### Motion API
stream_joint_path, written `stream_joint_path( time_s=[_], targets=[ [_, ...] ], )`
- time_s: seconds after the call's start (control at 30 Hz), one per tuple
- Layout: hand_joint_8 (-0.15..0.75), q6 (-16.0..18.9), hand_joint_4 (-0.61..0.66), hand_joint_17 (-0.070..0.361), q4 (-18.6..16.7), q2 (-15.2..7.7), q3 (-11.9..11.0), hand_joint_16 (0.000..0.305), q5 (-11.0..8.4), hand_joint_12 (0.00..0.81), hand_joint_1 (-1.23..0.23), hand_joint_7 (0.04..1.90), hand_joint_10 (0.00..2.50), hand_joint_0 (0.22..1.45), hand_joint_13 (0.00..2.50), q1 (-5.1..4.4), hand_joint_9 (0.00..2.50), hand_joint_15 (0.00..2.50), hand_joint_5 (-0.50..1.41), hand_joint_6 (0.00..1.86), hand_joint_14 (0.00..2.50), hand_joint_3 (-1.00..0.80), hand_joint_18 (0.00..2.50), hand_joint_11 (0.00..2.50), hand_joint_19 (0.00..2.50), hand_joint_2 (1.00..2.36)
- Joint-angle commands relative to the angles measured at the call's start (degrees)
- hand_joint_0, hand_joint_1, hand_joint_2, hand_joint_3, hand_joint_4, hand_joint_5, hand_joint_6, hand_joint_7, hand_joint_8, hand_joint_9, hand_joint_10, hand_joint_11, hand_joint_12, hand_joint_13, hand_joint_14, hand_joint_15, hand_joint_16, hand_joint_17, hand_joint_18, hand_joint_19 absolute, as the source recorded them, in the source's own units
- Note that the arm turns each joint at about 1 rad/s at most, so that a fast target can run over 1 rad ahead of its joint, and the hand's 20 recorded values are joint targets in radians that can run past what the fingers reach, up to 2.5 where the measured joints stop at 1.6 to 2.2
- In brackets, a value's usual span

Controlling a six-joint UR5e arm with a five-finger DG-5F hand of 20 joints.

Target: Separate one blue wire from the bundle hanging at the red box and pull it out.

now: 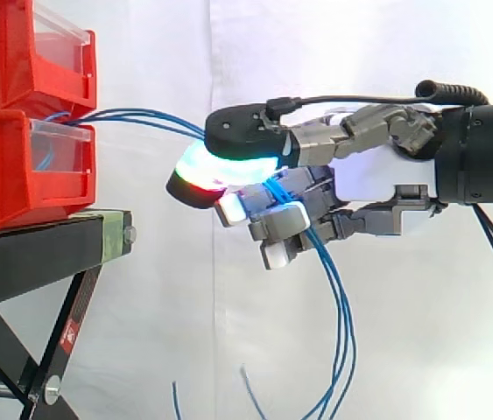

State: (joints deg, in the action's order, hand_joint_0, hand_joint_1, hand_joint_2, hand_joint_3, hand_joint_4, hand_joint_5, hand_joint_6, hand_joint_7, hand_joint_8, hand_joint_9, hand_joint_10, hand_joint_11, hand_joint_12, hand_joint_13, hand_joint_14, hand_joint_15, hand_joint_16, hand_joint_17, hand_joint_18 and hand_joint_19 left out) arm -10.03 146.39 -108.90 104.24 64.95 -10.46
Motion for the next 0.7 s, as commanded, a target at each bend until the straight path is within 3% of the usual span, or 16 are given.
stream_joint_path(
  time_s=[0.0,0.13,0.43,0.53,0.67],
  targets=[
    [0.312,-0.34,0.18,0.109,-0.05,0.01,0.08,0.048,0.00,0.328,-0.96,1.09,0.02,0.75,1.17,0.00,0.79,1.71,-0.25,0.85,0.01,-0.50,0.72,1.01,1.01,1.00],
    [0.326,-0.69,0.19,0.107,-0.23,0.01,0.00,0.048,0.00,0.331,-0.90,1.08,0.02,0.69,1.19,0.00,0.81,1.71,-0.24,0.85,0.01,-0.50,0.72,1.01,1.03,1.00],
    [0.351,-0.96,0.22,0.110,-0.23,0.01,0.00,0.049,0.00,0.337,-0.63,1.08,0.02,0.58,1.24,0.00,0.88,1.71,-0.23,0.83,0.00,-0.49,0.74,1.00,1.06,1.00],
    [0.349,-0.96,0.22,0.113,-0.23,0.01,0.00,0.050,0.00,0.335,-0.51,1.09,0.02,0.59,1.24,0.00,0.89,1.68,-0.23,0.83,0.01,-0.39,0.74,1.00,1.05,1.01],
    [0.353,-0.96,0.22,0.114,-0.23,0.01,0.00,0.050,0.00,0.334,-0.49,1.11,0.02,0.60,1.22,0.00,0.89,1.63,-0.23,0.82,0.01,-0.32,0.73,1.00,1.06,1.02]
  ],
)
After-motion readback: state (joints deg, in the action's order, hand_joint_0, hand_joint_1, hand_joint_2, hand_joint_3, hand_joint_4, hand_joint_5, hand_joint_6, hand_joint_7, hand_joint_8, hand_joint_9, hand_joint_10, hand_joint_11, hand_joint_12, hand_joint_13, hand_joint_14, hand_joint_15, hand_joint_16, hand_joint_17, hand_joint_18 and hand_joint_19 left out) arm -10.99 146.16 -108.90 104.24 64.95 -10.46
